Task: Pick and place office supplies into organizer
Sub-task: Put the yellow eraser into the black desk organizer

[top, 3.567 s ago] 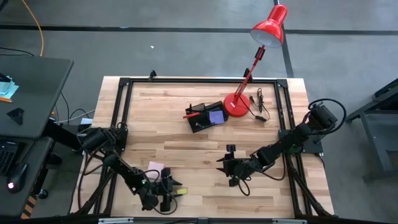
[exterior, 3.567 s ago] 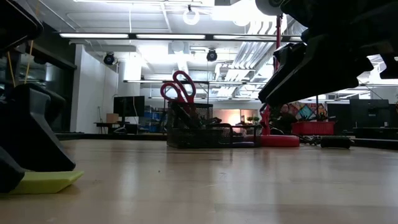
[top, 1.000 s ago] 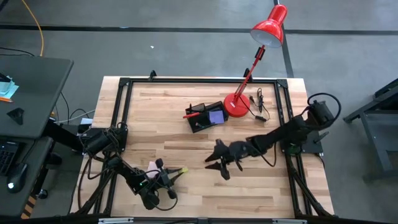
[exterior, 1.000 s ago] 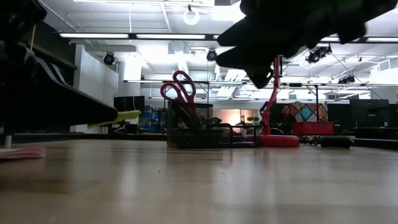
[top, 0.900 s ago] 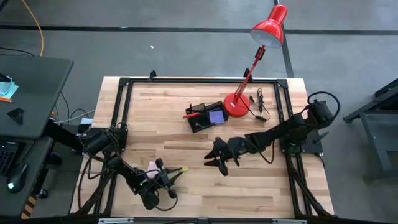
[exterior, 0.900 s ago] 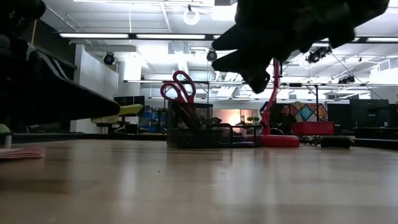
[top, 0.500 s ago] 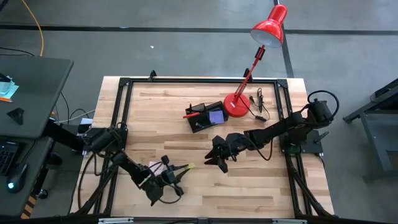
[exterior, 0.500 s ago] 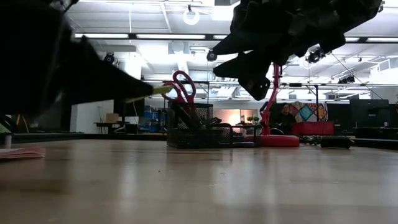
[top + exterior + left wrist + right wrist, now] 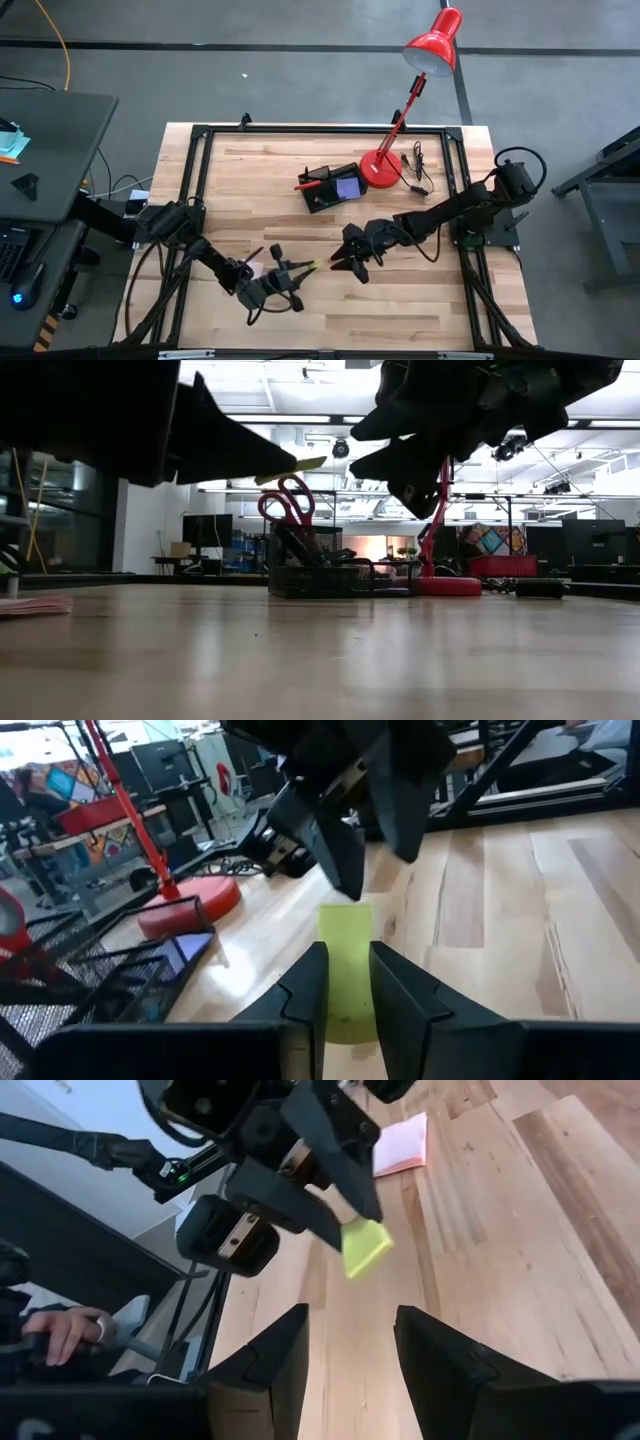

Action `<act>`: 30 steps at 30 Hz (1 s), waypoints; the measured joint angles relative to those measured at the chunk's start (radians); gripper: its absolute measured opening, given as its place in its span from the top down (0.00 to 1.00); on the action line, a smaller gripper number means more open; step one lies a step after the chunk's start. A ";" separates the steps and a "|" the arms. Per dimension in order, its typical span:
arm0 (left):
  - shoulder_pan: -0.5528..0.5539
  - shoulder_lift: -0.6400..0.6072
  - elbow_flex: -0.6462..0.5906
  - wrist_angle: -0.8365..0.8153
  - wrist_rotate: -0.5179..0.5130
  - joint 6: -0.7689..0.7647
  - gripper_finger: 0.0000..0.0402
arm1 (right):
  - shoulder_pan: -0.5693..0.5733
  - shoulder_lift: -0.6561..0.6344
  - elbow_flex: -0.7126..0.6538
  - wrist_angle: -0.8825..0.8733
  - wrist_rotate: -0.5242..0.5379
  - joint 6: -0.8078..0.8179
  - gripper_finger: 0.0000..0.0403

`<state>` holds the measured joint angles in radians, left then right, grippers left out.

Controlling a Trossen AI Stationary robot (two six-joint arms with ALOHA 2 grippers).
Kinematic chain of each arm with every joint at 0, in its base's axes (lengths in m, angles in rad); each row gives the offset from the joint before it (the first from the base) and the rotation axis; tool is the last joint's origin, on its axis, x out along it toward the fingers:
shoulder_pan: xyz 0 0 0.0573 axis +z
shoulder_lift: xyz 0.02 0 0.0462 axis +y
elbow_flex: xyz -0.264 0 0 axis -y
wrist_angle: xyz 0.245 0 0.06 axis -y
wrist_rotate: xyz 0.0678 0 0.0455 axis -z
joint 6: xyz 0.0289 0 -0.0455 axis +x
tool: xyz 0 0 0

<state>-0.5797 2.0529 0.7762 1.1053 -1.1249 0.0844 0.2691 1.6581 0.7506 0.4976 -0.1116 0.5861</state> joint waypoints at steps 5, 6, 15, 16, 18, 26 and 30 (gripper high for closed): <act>-0.003 0.000 0.029 -0.006 0.000 0.063 0.87 | -0.007 0.000 0.000 0.001 0.000 0.013 0.65; -0.003 0.000 0.035 -0.006 0.000 0.070 0.87 | -0.007 0.000 0.000 0.001 0.000 0.026 0.65; -0.003 0.000 0.043 -0.033 0.000 0.071 0.87 | 0.004 0.000 0.001 0.058 -0.012 0.046 0.65; -0.003 0.000 0.043 -0.032 0.000 0.069 0.87 | 0.006 0.000 0.001 0.059 -0.012 0.051 0.65; -0.003 0.000 0.043 -0.032 -0.001 0.068 0.87 | 0.007 0.000 0.001 0.059 -0.012 0.069 0.65; -0.003 0.000 0.043 -0.034 -0.001 0.068 0.87 | 0.006 0.000 0.001 0.043 0.033 0.095 0.65; -0.003 0.000 0.043 -0.034 -0.001 0.068 0.87 | 0.006 0.000 0.001 0.054 0.051 0.092 0.65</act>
<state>-0.5825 2.0525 0.8188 1.0714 -1.1255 0.1528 0.2756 1.6581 0.7517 0.5518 -0.0602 0.6783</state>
